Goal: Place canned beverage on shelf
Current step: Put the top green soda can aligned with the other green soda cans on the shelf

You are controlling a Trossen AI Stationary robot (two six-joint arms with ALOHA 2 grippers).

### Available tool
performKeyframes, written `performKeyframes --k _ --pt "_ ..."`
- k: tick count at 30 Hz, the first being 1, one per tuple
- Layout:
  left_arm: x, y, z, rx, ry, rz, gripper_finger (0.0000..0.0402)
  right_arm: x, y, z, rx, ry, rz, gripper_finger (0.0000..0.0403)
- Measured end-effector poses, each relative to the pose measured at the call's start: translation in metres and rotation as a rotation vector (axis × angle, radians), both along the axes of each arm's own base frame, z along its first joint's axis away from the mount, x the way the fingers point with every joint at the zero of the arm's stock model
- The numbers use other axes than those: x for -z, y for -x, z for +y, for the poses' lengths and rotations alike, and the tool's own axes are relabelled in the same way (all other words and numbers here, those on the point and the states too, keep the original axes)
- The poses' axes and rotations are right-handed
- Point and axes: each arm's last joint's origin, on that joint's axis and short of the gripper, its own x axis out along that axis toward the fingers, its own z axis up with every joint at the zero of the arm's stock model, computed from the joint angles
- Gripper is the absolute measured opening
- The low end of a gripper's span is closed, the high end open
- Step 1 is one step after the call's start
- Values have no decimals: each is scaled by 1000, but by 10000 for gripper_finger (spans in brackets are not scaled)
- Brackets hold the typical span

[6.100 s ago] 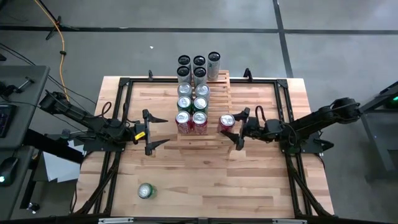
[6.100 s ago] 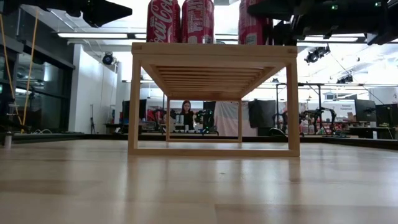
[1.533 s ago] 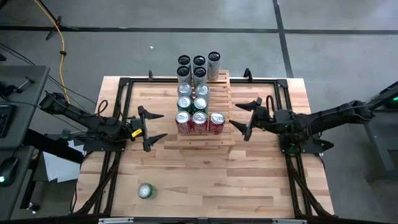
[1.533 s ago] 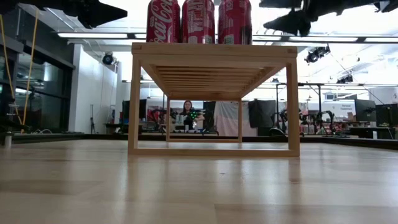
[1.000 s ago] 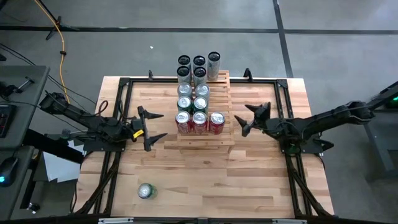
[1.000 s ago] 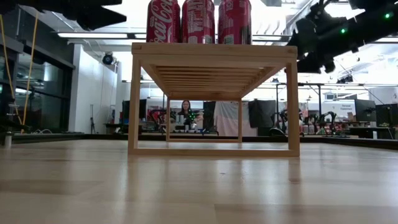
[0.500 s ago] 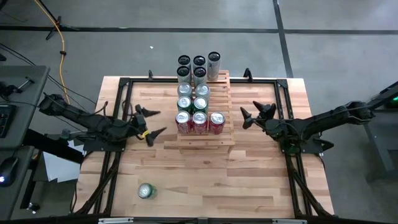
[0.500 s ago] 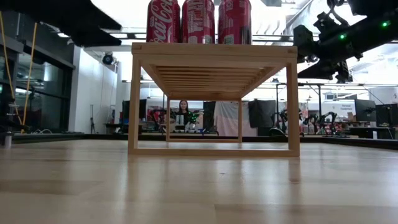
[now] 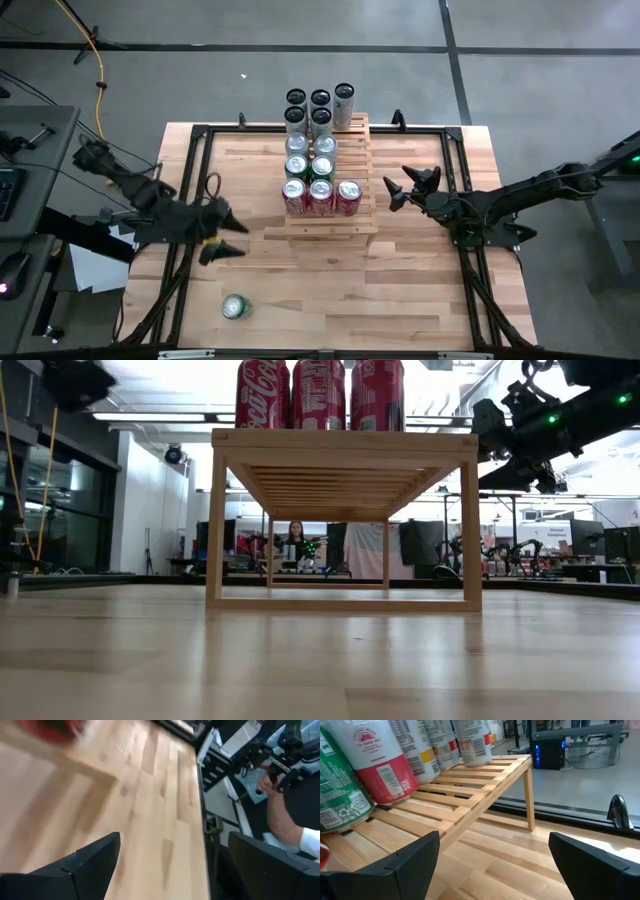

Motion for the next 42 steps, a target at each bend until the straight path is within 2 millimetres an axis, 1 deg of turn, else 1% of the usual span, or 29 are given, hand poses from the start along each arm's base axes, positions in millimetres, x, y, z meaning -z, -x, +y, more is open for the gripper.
performKeyframes --k 5,10,12,15,19,22,27,30,33,36,39,42 --pt "1 -1 -36 29 41 70 362 1 0 0 5 -15 -10 360" --pt "-6 -5 -88 125 -24 135 362 2 1 0 10 -29 -15 360" --pt "-7 -6 -108 162 -112 188 362 3 1 0 12 -37 -15 360" --pt "-1 -7 -134 193 -308 292 362 3 1 0 15 -41 -13 360" --pt "16 -11 -157 193 -554 446 362 3 1 0 15 -41 -13 360" --pt "29 -15 -168 178 -661 538 362 3 1 0 15 -42 -13 360" --pt "31 -22 -181 171 -671 543 362 4 1 0 14 -41 -12 360" --pt "24 -23 -184 183 -648 538 362 4 1 0 15 -40 -11 360" --pt "10 -23 -180 164 -635 486 362 4 1 0 15 -39 -7 360" --pt "6 -21 -176 155 -640 473 362 4 1 0 14 -38 -2 360" --pt "-2 -20 -174 156 -592 443 362 4 1 0 14 -38 0 360" --pt "-9 -21 -176 168 -518 408 362 5 2 0 14 -37 8 360"
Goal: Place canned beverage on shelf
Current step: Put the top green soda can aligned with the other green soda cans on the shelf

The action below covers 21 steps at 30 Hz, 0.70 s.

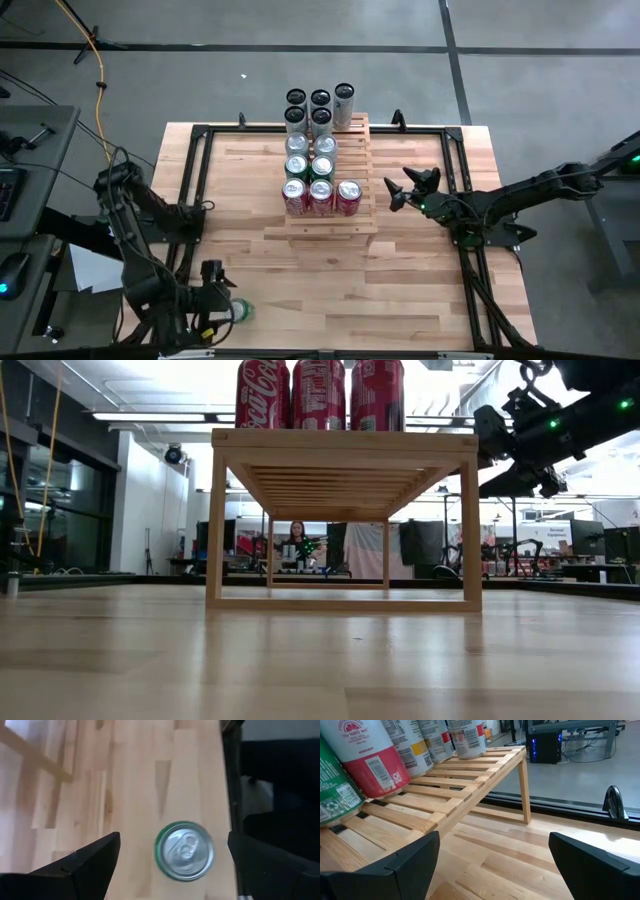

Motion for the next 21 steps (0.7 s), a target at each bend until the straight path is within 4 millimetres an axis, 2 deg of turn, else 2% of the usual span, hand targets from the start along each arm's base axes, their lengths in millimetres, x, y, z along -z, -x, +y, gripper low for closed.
performKeyframes --k 5,11,21 --pt "-1 3 -6 7 42 -39 362 2 1 0 4 -10 10 360" --pt "22 7 -17 -22 44 -46 362 3 1 0 4 -10 23 360" --pt "51 8 -18 -39 70 -35 362 3 1 0 5 -10 22 360"
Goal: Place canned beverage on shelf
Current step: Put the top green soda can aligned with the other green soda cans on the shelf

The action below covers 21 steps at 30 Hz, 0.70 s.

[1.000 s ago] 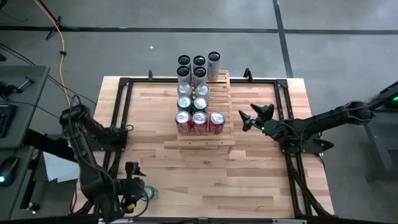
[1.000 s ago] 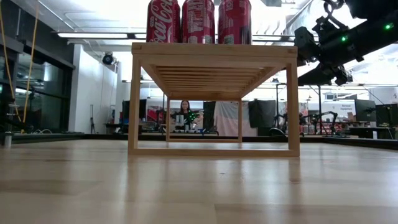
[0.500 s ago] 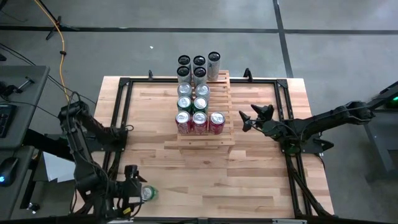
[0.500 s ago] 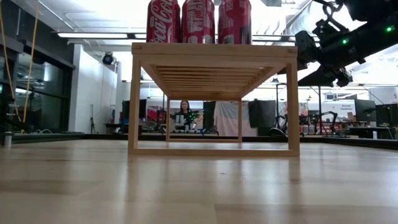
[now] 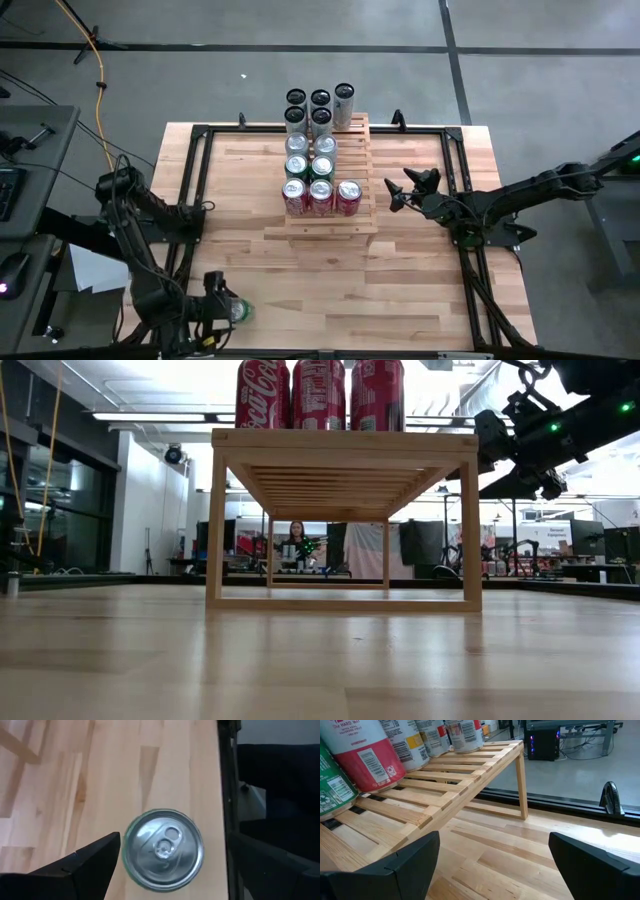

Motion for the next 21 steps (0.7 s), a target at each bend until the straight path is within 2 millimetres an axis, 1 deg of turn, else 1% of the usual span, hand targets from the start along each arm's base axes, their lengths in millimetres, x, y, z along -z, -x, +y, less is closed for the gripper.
performKeyframes --k 3,7,13,21 --pt "6 1 0 17 17 19 362 0 0 0 0 0 0 360" --pt "14 2 3 13 9 58 362 0 0 0 1 -2 -3 360" --pt "27 0 9 -2 -10 65 362 0 0 0 1 -2 -3 360" --pt "27 -9 13 -6 -13 46 362 0 0 0 3 -8 -9 360"
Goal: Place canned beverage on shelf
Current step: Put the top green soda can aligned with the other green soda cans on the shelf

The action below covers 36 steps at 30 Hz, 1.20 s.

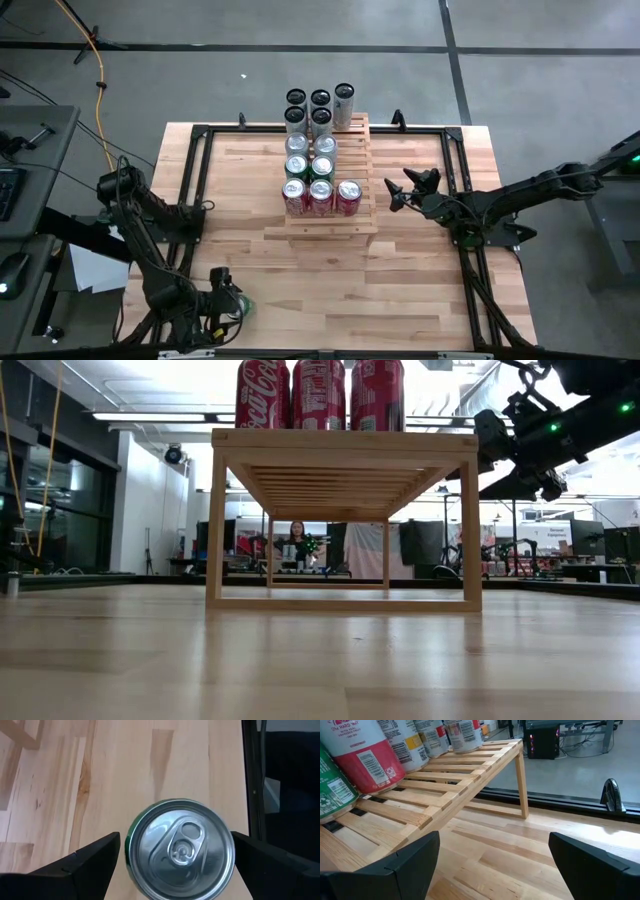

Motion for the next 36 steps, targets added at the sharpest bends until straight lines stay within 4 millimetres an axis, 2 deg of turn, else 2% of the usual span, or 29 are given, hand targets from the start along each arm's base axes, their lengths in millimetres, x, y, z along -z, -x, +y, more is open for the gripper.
performKeyframes --k 4,9,15,20,26,28,31,36 --pt "0 -3 2 3 -3 9 347 1 0 0 -2 -8 -1 360" --pt "0 -4 2 22 -8 16 280 1 -1 1 -28 -17 5 360" --pt "-11 -4 1 76 3 39 278 -2 -2 1 -43 -11 -13 360" --pt "-59 -10 -6 187 12 -128 278 -7 -5 2 -79 10 -42 360" --pt "-131 -22 2 311 -252 -441 278 -10 -6 3 -121 11 -54 360" --pt "-153 -31 13 306 -384 -508 278 -10 -6 3 -121 9 -56 360" --pt "-181 -57 40 248 -551 -542 278 -10 -6 3 -121 11 -55 360" --pt "-227 -103 109 85 -638 -542 278 -9 -7 3 -149 5 -46 360"
